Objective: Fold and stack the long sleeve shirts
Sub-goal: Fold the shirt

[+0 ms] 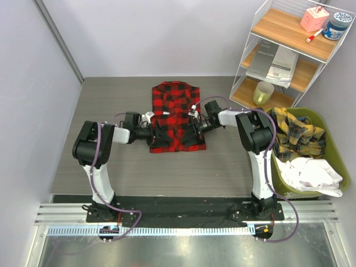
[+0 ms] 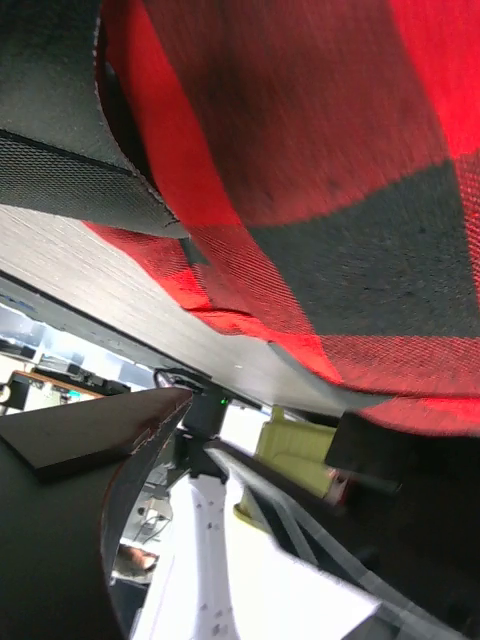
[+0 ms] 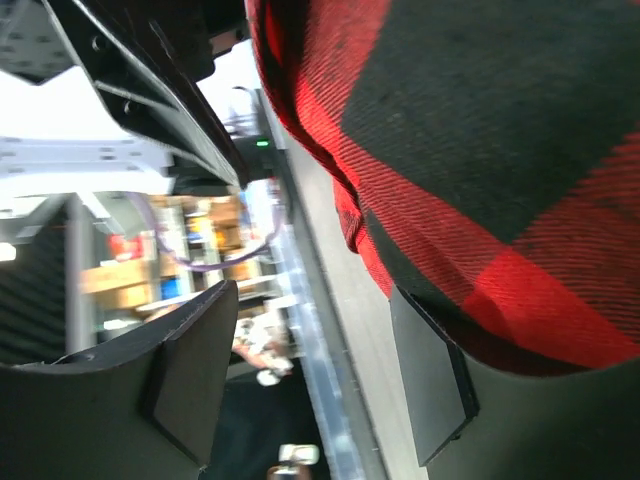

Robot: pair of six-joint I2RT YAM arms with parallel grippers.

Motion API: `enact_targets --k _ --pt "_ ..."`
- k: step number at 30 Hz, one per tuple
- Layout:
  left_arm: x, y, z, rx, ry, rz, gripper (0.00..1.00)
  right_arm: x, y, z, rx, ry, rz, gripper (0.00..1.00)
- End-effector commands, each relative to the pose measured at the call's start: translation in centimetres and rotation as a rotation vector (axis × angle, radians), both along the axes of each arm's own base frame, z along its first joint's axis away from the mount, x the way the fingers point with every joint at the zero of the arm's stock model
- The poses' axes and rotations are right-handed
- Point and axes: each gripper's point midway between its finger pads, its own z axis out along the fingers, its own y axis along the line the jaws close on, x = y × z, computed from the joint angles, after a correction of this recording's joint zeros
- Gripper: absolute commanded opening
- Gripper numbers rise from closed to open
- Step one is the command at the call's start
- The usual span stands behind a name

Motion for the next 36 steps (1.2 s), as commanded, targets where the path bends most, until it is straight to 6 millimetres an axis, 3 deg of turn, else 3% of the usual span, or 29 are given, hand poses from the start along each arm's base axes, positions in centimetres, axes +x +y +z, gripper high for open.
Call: enact_targets --k 1,3,4,7,8,11,13,15,17,22,24,26,27,29,31,33,35,36 --pt "-0.5 2.7 -4.4 0.108 0.052 0.073 0.66 1.9 -2.8 -6.7 -0.179 0.018 -0.11 0.69" --pt "-1.0 2.8 -4.1 0.095 0.055 0.054 0.66 1.2 -3.2 -6.6 -0.185 0.02 -0.091 0.69" --pt "-1.1 2.8 -3.7 0.087 0.035 0.039 0.66 1.1 -3.2 -5.6 -0.177 -0.001 -0.082 0.69" --pt "-1.8 2.7 -0.7 0.055 -0.06 -0.029 0.66 -0.1 -3.8 -3.4 -0.167 -0.039 -0.036 0.69" --pt "-1.7 2.7 1.8 0.047 -0.142 -0.039 0.66 -0.6 -4.0 -1.4 -0.163 -0.056 -0.027 0.69" --pt "-2.7 1.9 6.0 0.023 -0.282 -0.084 0.69 -1.3 -3.6 1.6 -0.127 -0.125 -0.011 0.69" --pt "-3.7 1.1 6.7 0.001 -0.276 -0.118 0.69 -2.0 -2.9 2.2 -0.117 -0.142 0.013 0.69" --pt "-4.4 0.3 6.0 0.0 -0.233 -0.135 0.69 -2.3 -2.5 1.5 -0.122 -0.143 0.025 0.69" --pt "-3.8 0.3 4.8 0.0 -0.206 -0.104 0.68 -1.7 -2.2 0.4 -0.131 -0.131 0.014 0.68" --pt "-1.9 2.3 -1.0 0.066 -0.048 -0.01 0.67 -0.4 -3.5 -4.2 -0.189 -0.097 0.007 0.67" --pt "-2.1 3.8 -2.8 0.109 0.001 0.006 0.66 -1.2 -5.0 -5.6 -0.238 -0.055 0.017 0.66" --pt "-3.1 4.2 -2.6 0.117 0.006 -0.026 0.66 -3.0 -6.2 -6.0 -0.256 -0.022 0.061 0.64" --pt "-3.7 4.2 -2.1 0.116 -0.023 -0.066 0.65 -3.3 -6.5 -5.6 -0.254 -0.03 0.074 0.63" --pt "-3.8 3.9 0.9 0.081 -0.121 -0.109 0.64 -3.5 -6.4 -2.7 -0.225 -0.065 0.092 0.6" --pt "-3.7 3.3 5.3 0.012 -0.232 -0.157 0.62 -2.6 -5.7 1.2 -0.163 -0.119 0.076 0.57" --pt "-2.2 2.7 8.3 -0.002 -0.316 -0.162 0.61 -0.5 -4.4 4.5 -0.106 -0.156 0.036 0.52" --pt "-1.4 1.6 9.4 -0.002 -0.34 -0.171 0.61 2.5 -3.1 6.5 -0.074 -0.255 -0.013 0.48" --pt "-0.8 1.1 9.8 -0.003 -0.356 -0.169 0.61 3.6 -2.6 7.0 -0.077 -0.215 -0.065 0.46"
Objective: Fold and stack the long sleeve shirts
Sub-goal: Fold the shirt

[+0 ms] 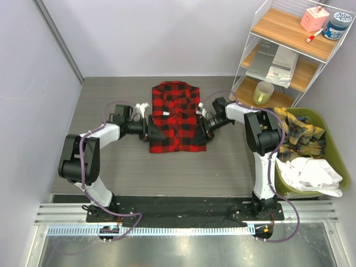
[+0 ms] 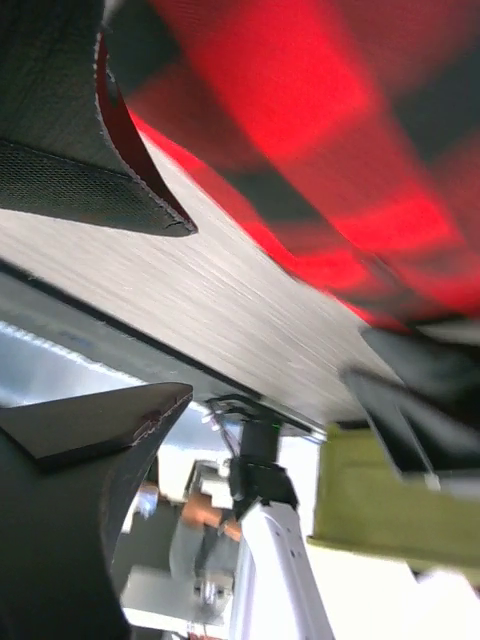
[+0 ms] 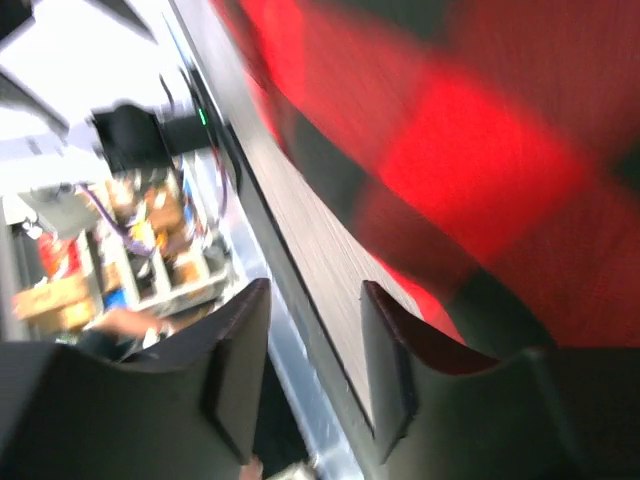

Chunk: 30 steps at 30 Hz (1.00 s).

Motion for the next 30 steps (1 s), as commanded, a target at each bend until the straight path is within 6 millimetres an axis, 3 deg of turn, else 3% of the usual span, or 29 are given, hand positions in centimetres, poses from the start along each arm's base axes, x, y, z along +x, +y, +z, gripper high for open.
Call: enact_targets --k 1,2,3,5,6,8,9,10,13,14,18,20,21,25,28,29,30 --pt "4.1 -2.1 5.4 -0.036 -0.214 -0.015 0.6 7.6 2.8 7.3 0.095 -0.284 -0.116 0.44" --pt "4.9 -2.7 5.3 -0.033 -0.222 -0.004 0.6 8.7 3.3 7.3 0.106 -0.299 -0.139 0.43" --pt "6.2 -2.9 3.9 -0.026 -0.198 0.016 0.6 9.9 3.9 6.5 0.109 -0.283 -0.162 0.41" --pt "9.1 -3.2 3.8 -0.032 -0.197 0.082 0.6 12.4 5.2 6.8 0.129 -0.3 -0.192 0.39" --pt "10.1 -3.2 1.5 -0.011 -0.145 0.105 0.6 13.0 5.7 5.0 0.115 -0.274 -0.192 0.39" --pt "12.0 -3.0 0.0 0.011 -0.131 0.149 0.6 14.8 6.2 3.8 0.094 -0.305 -0.211 0.39" --pt "12.4 -2.7 -2.3 0.033 -0.085 0.161 0.6 15.2 6.2 1.6 0.075 -0.279 -0.217 0.39" --pt "12.8 -2.5 -3.5 0.05 -0.056 0.175 0.6 15.5 6.3 0.8 0.071 -0.287 -0.215 0.39" --pt "13.8 -0.6 -6.9 0.101 0.015 0.233 0.59 14.9 5.7 -2.6 0.015 -0.276 -0.201 0.38" --pt "13.5 -0.2 -7.7 0.115 0.037 0.234 0.59 14.1 5.1 -4.1 -0.008 -0.269 -0.187 0.38" --pt "10.9 0.8 -9.5 0.143 0.094 0.19 0.59 11.6 4.0 -6.3 -0.054 -0.225 -0.159 0.38" --pt "9.7 0.7 -8.9 0.13 0.105 0.178 0.59 10.5 3.8 -6.0 -0.06 -0.231 -0.146 0.38" --pt "8.1 0.5 -9.2 0.123 0.128 0.157 0.6 10.0 4.0 -5.7 -0.056 -0.235 -0.134 0.38" --pt "5.0 -0.4 -6.1 0.101 0.045 0.086 0.61 7.7 4.2 -3.7 -0.037 -0.245 -0.103 0.4" --pt "6.3 0.9 -3.3 0.131 -0.1 0.101 0.62 7.5 4.7 -0.2 0.002 -0.301 -0.098 0.4" --pt "6.7 1.2 -0.4 0.138 -0.208 0.098 0.63 7.8 4.8 1.6 0.021 -0.334 -0.1 0.41" --pt "6.9 1.5 0.9 0.153 -0.269 0.091 0.64 7.9 4.9 2.6 0.03 -0.351 -0.101 0.41"
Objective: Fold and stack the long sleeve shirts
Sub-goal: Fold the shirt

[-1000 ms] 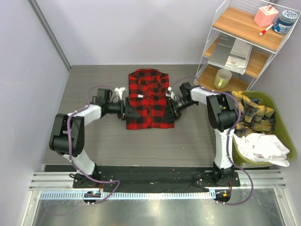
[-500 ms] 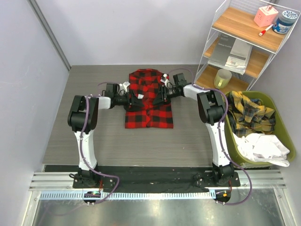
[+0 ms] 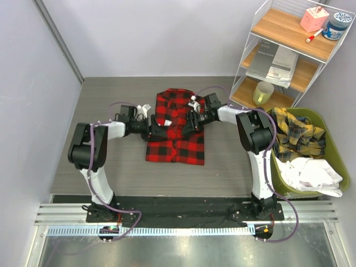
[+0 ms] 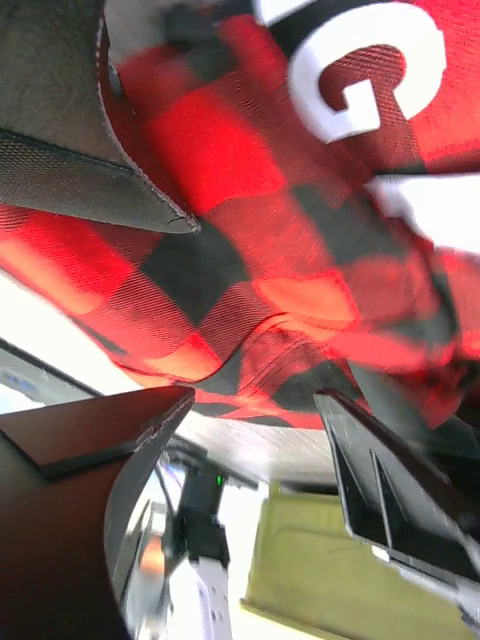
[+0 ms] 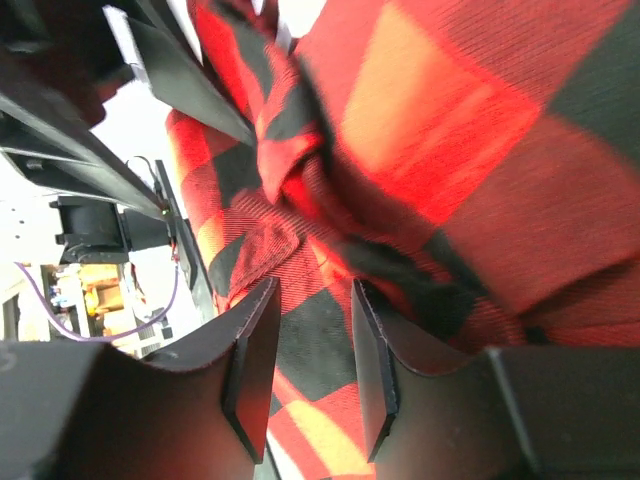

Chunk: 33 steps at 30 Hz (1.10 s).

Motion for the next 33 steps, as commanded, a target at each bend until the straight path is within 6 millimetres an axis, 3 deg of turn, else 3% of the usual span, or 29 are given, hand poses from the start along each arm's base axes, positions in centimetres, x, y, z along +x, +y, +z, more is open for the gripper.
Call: enact_targets --k 1,2,3,4,5,6,7,8,9,11,12,13,18,23,28,29,33 --pt "0.9 2.5 5.9 0.147 -0.332 -0.048 0.65 0.2 0.0 5.0 -0.006 -0.12 -0.001 0.41" --pt "0.5 2.8 8.2 0.173 -0.426 -0.066 0.66 0.3 0.1 5.8 0.001 -0.137 0.003 0.41" --pt "-0.3 3.1 9.1 0.205 -0.478 -0.096 0.67 0.3 0.3 7.0 0.009 -0.169 0.005 0.41" --pt "-1.7 3.9 8.5 0.301 -0.493 -0.136 0.67 0.5 0.5 7.6 0.007 -0.198 0.008 0.41" --pt "-3.2 3.5 7.9 0.391 -0.632 -0.284 0.68 0.1 1.0 7.9 0.009 -0.215 0.023 0.41" --pt "-4.4 3.6 9.5 0.458 -0.768 -0.343 0.68 0.0 1.5 8.2 0.01 -0.236 0.033 0.41" --pt "-5.5 3.7 8.8 0.523 -0.828 -0.4 0.68 0.1 1.9 8.4 0.008 -0.258 0.044 0.41" --pt "-6.1 5.1 6.8 0.668 -0.909 -0.463 0.69 -0.2 2.7 8.2 -0.004 -0.271 0.057 0.41" --pt "-8.0 3.6 7.3 0.682 -1.017 -0.536 0.69 -0.2 3.1 7.4 -0.01 -0.27 0.066 0.41" --pt "-8.4 3.3 7.3 0.755 -1.144 -0.57 0.68 0.2 4.0 6.9 -0.018 -0.293 0.075 0.41" --pt "-10.0 2.3 5.9 0.761 -1.196 -0.652 0.67 0.2 4.3 6.1 -0.028 -0.299 0.085 0.4" --pt "-10.4 1.8 6.2 0.776 -1.255 -0.666 0.67 0.6 4.5 5.1 -0.041 -0.295 0.087 0.4" --pt "-11.1 -0.6 4.8 0.834 -1.374 -0.732 0.61 2.0 4.6 1.3 -0.099 -0.301 0.092 0.4" --pt "-12.5 -2.3 1.3 0.88 -1.443 -0.85 0.58 2.0 4.3 -1.5 -0.138 -0.292 0.117 0.4" --pt "-11.0 -2.2 -1.4 0.997 -1.483 -0.884 0.56 1.3 4.1 -2.8 -0.146 -0.278 0.148 0.39" --pt "-10.9 -1.8 -2.8 1.028 -1.458 -0.918 0.54 1.1 4.0 -2.9 -0.147 -0.276 0.15 0.39" --pt "-10.6 -1.7 -3.8 1.056 -1.426 -0.933 0.39 0.4 3.9 -3.5 -0.153 -0.26 0.167 0.39"
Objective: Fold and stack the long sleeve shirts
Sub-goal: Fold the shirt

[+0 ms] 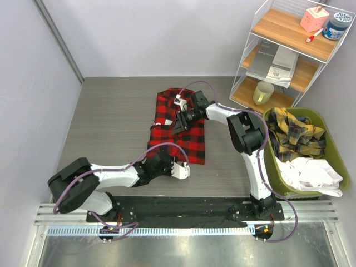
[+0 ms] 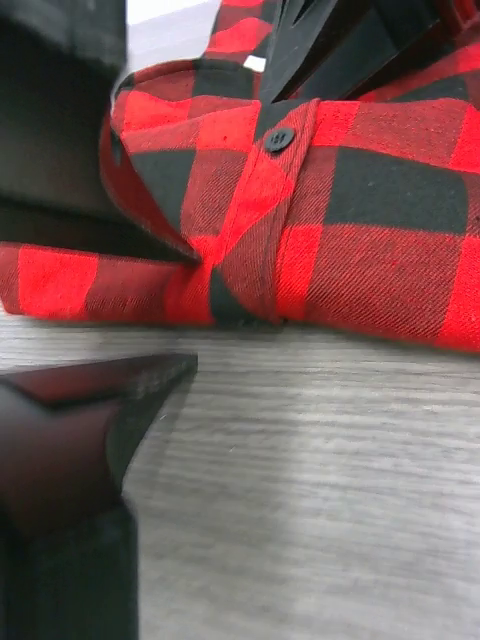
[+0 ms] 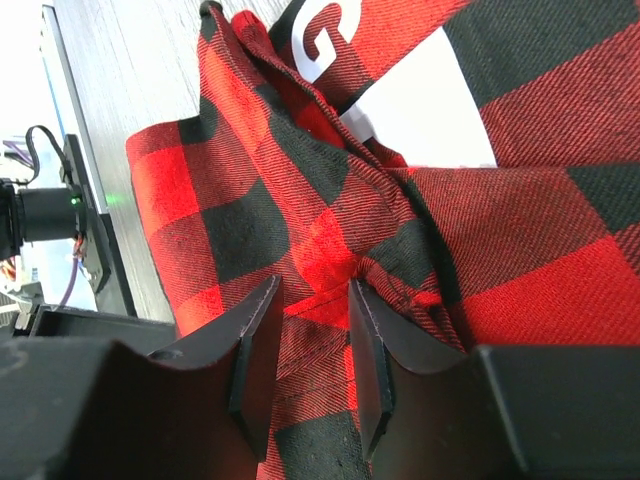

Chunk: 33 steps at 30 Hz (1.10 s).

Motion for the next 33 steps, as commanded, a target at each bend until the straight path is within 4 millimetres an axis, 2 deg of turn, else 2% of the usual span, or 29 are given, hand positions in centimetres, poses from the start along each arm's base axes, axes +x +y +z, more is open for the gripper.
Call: enact_targets --k 1,4,5,6,8,9,10,11,12,14,15,17,18,19,20,22,23,25,26,27,29,30,33 --pt "0.5 0.8 -1.5 0.06 -0.016 0.022 0.29 -0.3 -1.0 -3.2 -0.087 -0.009 0.006 0.39" --pt "0.2 0.3 -0.7 0.042 0.024 0.023 0.09 -0.8 -1.0 -3.0 -0.085 -0.023 0.028 0.39" --pt "-0.7 0.7 -1.1 0.068 0.071 0.01 0.05 -1.0 -1.0 -2.7 -0.081 -0.026 0.04 0.39" --pt "-0.7 -0.1 0.4 0.03 0.081 0.008 0.02 -1.5 -0.8 -2.5 -0.079 -0.027 0.055 0.39" --pt "-2.6 -0.4 1.1 0.021 0.176 -0.039 0.0 -1.9 -0.3 0.0 -0.061 -0.066 0.077 0.43" --pt "-4.2 -0.1 1.6 0.036 0.28 -0.038 0.0 -2.3 -0.1 1.2 -0.047 -0.072 0.08 0.44" --pt "-5.4 -0.3 2.7 0.013 0.335 -0.061 0.0 -2.1 0.1 3.2 -0.026 -0.098 0.073 0.46" --pt "-6.3 -0.5 3.4 0.002 0.376 -0.061 0.0 -2.2 0.0 4.2 -0.023 -0.102 0.07 0.51" --pt "-8.0 -0.2 4.1 0.002 0.469 -0.058 0.0 -1.7 0.0 5.8 -0.01 -0.13 0.071 0.53" --pt "-9.5 0.0 5.4 -0.001 0.532 -0.061 0.0 -1.4 -0.4 8.0 -0.004 -0.149 0.069 0.6" --pt "-10.6 -0.2 6.0 -0.016 0.59 -0.079 0.0 -0.7 -0.4 9.6 0.013 -0.18 0.07 0.63" --pt "-12.2 0.4 7.0 0.01 0.677 -0.06 0.0 0.6 -1.6 10.5 0.009 -0.19 0.039 0.68" --pt "-12.8 0.4 7.5 0.015 0.717 -0.066 0.0 1.8 -1.8 11.8 0.018 -0.238 0.037 0.69" --pt "-14.3 0.5 8.7 0.023 0.801 -0.073 0.0 3.1 -2.8 11.7 0.003 -0.251 0.013 0.7" --pt "-14.8 0.3 9.2 0.027 0.845 -0.067 0.0 3.5 -3.4 11.5 -0.018 -0.241 0.007 0.7" --pt "-16.6 0.5 10.5 0.032 0.953 -0.074 0.0 5.5 -4.1 11.1 -0.03 -0.266 -0.007 0.7" --pt "-16.4 -0.1 11.6 0.016 0.954 -0.084 0.0 6.1 -4.9 10.6 -0.042 -0.252 -0.02 0.7" --pt "-16.0 -0.5 12.5 0.006 0.969 -0.084 0.0 7.1 -4.9 9.7 -0.048 -0.265 -0.014 0.68" --pt "-15.8 -0.8 13.6 0.0 0.984 -0.106 0.0 7.4 -4.9 9.4 -0.052 -0.274 -0.011 0.68" --pt "-14.8 -1.0 13.5 0.003 1.006 -0.079 0.0 7.6 -4.8 9.3 -0.055 -0.282 -0.011 0.68" --pt "-13.5 -1.2 13.8 0.004 1.031 -0.062 0.0 8.3 -4.8 7.7 -0.079 -0.275 -0.016 0.66" --pt "-11.5 -1.6 14.1 -0.018 1.037 -0.03 0.0 8.5 -4.8 7.3 -0.085 -0.277 -0.015 0.66" --pt "-7.2 -2.0 14.8 -0.054 1.006 -0.011 0.0 8.7 -5.0 5.5 -0.103 -0.265 -0.01 0.64"
